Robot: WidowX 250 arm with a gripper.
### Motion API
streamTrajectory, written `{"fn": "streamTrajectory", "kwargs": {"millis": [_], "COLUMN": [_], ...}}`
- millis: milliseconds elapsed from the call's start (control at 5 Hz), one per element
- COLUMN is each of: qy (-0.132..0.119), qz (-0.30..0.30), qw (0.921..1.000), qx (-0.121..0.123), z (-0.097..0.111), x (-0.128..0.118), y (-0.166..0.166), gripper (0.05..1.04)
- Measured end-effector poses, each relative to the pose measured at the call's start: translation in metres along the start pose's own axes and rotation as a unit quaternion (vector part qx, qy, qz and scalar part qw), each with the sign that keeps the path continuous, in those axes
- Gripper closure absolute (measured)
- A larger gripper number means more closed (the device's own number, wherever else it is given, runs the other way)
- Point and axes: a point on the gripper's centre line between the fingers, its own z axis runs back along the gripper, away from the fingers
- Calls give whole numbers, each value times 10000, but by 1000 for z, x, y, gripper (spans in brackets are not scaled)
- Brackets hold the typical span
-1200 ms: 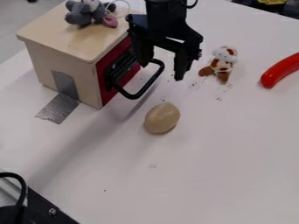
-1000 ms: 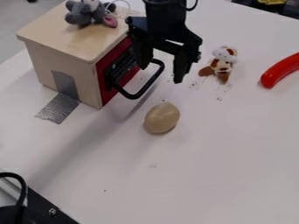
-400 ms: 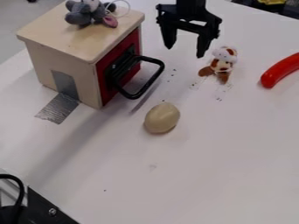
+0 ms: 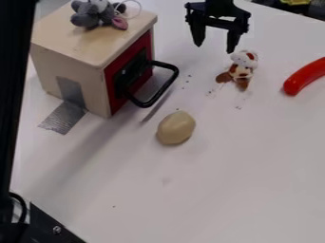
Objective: Moved the doll to the lower middle side of the table
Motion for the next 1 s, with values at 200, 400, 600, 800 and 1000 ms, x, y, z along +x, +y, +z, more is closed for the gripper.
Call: {"fn": "streamTrajectory", "kwargs": {"millis": [200,400,600,800,1000], "qy": [57,-46,-97,-143,-184], "qz": [-84,-278,-340,-314,-372], "qw": [9999,9996,9992,9992,9990], "qx": [14,100,188,183,144], "z": [-7,-7,-8,-8,-8], "x": [0,2,3,4,6], "y": [-5,-20,-28,-32,-42], "gripper": [87,87,87,87,87]}}
